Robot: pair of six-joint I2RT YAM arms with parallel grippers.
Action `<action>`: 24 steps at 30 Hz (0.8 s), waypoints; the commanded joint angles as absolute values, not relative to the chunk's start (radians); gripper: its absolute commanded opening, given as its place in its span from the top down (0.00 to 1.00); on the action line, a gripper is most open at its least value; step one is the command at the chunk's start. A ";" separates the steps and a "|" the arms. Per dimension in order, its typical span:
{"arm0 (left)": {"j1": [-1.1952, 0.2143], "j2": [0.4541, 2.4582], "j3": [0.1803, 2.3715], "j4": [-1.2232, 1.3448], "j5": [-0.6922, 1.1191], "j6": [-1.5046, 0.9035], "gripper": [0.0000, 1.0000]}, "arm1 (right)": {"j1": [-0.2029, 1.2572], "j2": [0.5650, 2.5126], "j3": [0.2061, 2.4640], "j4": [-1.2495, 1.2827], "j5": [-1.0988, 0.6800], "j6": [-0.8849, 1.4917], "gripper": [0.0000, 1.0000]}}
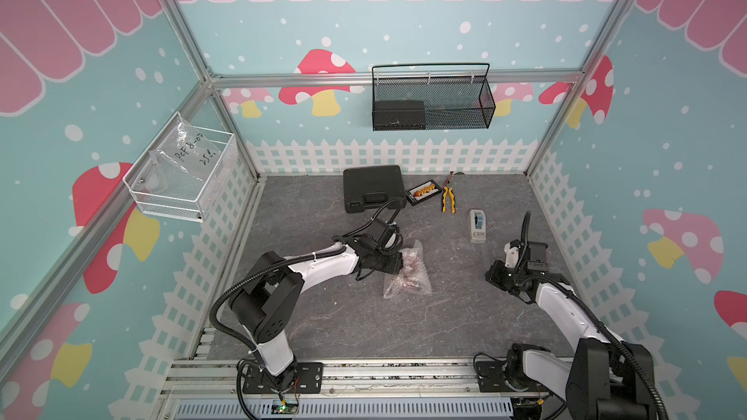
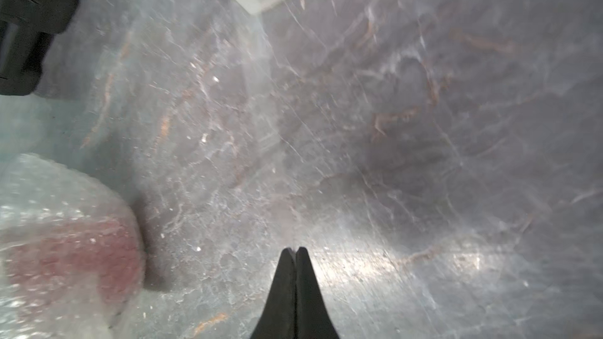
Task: Wrap mugs in bubble wrap
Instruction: Tear off the tape using the Tape Cutter.
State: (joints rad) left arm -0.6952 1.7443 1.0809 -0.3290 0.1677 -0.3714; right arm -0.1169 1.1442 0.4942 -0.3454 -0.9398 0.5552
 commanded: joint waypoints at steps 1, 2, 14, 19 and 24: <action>-0.703 1.767 1.091 -0.375 0.154 -0.371 0.45 | -0.109 1.182 0.450 -0.314 -0.888 0.574 1.00; -0.703 1.767 1.091 -0.376 0.156 -0.372 0.45 | -0.107 1.197 0.442 -0.300 -0.888 0.571 1.00; -0.703 1.758 1.093 -0.376 0.155 -0.370 0.45 | -0.105 1.143 0.535 -0.516 -0.641 0.491 0.47; -0.703 1.752 1.090 -0.378 0.150 -0.366 0.45 | -0.107 1.132 0.667 -0.538 -0.604 0.429 0.35; -0.703 1.746 1.088 -0.380 0.150 -0.367 0.45 | -0.112 1.323 0.777 -0.333 -0.848 0.377 0.38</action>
